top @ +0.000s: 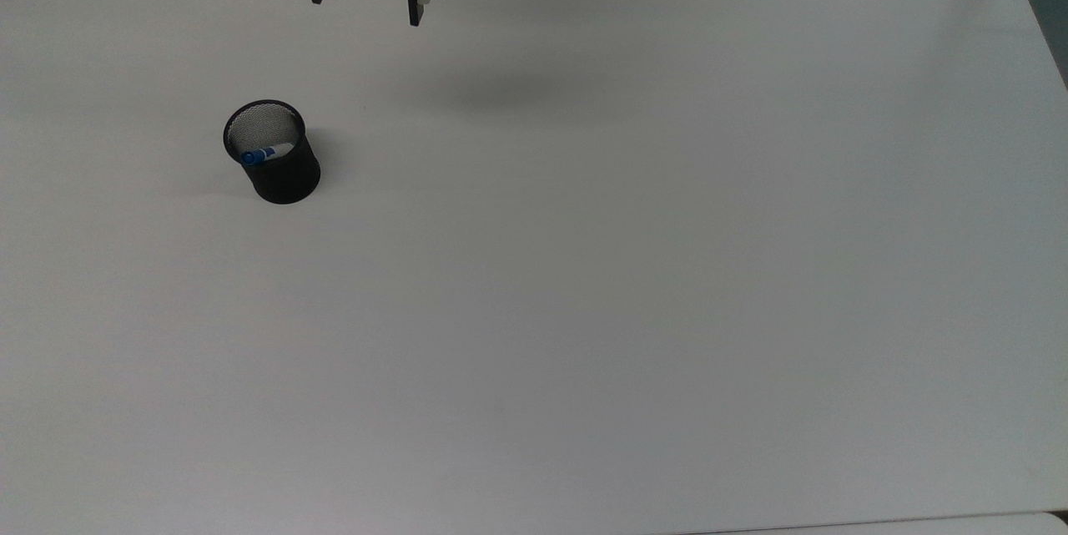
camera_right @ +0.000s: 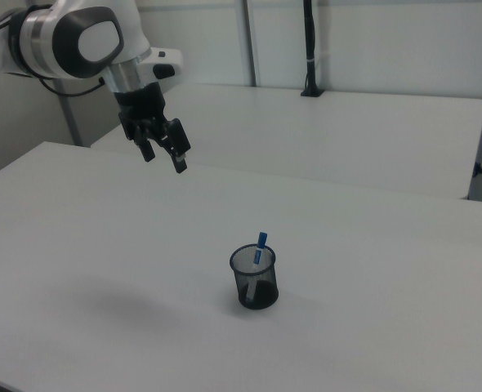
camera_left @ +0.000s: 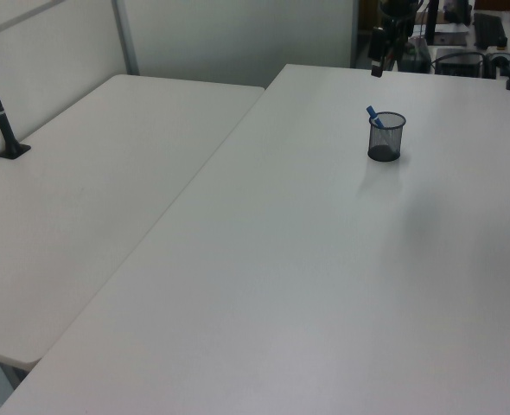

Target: Insert the marker

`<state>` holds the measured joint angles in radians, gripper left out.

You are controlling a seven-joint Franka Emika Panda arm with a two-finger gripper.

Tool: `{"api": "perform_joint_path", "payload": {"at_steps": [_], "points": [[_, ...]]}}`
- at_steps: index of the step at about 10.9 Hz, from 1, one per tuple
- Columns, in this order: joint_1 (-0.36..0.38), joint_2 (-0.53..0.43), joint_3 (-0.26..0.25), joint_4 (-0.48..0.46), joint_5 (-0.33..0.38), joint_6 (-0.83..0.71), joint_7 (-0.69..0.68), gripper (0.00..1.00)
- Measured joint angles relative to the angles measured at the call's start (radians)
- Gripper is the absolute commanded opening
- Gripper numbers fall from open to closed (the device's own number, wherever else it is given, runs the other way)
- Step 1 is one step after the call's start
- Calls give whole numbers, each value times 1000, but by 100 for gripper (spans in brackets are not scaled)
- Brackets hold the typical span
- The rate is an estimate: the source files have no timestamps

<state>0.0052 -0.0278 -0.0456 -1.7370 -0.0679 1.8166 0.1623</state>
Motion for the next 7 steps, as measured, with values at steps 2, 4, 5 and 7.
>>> {"api": "perform_joint_path", "payload": {"at_steps": [2,4,5,7], "points": [[-26,2,15,7,0,0,-48,100],[-29,2,25,8,0,-14,-68,100],[-29,2,30,8,0,-17,-68,100],[-29,2,34,8,0,-18,-68,100]]}}
